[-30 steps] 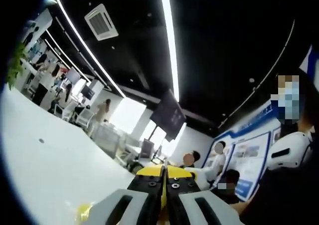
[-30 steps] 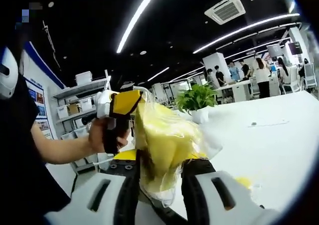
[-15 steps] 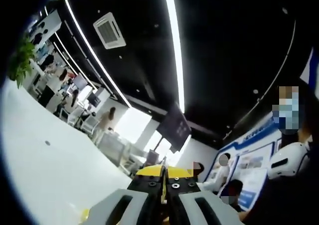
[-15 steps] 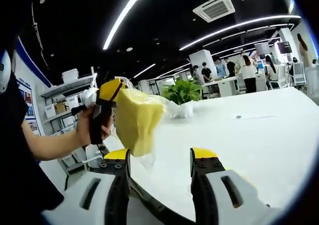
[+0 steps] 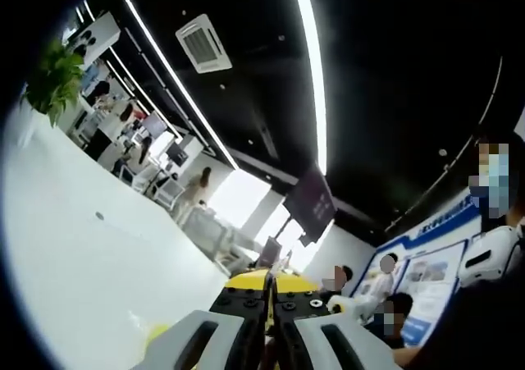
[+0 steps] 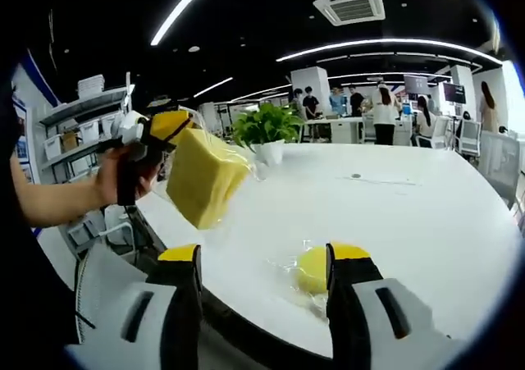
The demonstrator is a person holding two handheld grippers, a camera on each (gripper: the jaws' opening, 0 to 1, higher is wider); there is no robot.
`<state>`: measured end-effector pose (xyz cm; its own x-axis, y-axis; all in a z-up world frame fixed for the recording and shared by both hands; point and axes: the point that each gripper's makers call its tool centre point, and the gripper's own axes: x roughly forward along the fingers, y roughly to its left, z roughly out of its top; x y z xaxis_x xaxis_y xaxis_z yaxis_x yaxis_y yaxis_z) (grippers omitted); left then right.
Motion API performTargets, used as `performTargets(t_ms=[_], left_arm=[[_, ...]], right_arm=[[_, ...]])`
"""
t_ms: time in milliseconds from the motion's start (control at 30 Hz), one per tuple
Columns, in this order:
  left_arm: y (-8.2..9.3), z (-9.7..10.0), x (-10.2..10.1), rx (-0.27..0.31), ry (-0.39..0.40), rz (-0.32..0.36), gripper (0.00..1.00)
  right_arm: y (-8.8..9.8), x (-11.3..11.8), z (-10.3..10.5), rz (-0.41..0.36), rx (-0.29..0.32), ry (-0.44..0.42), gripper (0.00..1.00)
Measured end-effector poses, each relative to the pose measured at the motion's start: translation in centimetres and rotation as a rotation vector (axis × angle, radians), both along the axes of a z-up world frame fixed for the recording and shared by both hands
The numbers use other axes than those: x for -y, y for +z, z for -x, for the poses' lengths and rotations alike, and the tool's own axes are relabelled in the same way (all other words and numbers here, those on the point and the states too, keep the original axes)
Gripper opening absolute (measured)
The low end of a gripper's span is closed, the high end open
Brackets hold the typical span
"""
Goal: Compare the silicone blocks by pressing each to a similar depth, holding the contact briefly, and releasing to observe deformation and rebound differences across the visible hardness samples.
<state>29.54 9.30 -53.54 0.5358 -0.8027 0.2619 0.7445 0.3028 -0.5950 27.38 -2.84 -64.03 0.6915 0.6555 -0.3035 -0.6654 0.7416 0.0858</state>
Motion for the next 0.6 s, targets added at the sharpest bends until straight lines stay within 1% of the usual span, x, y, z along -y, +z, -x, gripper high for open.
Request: performTargets(t_ms=[67,267,300,367,433,500,567,600], left_arm=[[-0.8,-0.4,-0.2,-0.018,0.009,0.004,0.0],[-3.1,-1.4,-0.2,-0.071,0.037,-0.015,0.0],[-3.4,-1.4,-0.1,-0.089,0.037,0.001,0.0],[-3.8,-1.6,-0.2,-0.095,0.046,0.002,0.0],[-4.3,-1.9,-0.2,-0.109,0.052,0.006,0.0],[-4.8,-2.0,-0.1,-0.125,0.057,0.008,0.0],[-5.7,-2.2,0.0,-0.139,0.076,-0.029,0.0],[-6.1,-2.2,0.1,-0.151,0.076,-0.032,0.0]], right_arm=[[-0.2,0.6,-0.1,0.024,0.012,-0.02,0.59],[-1.8,2.7,0.1,0.078,-0.011,-0.062,0.62],[-1.9,2.9,0.1,0.068,-0.013,-0.068,0.62],[-2.1,3.6,0.1,0.052,-0.022,-0.094,0.62],[-2.2,4.3,0.0,0.064,-0.01,-0.119,0.66],[-2.4,5.1,-0.1,0.088,0.0,-0.138,0.67],[-2.7,5.5,-0.1,0.091,-0.006,-0.148,0.66],[-2.9,5.9,-0.2,0.087,-0.017,-0.16,0.66]])
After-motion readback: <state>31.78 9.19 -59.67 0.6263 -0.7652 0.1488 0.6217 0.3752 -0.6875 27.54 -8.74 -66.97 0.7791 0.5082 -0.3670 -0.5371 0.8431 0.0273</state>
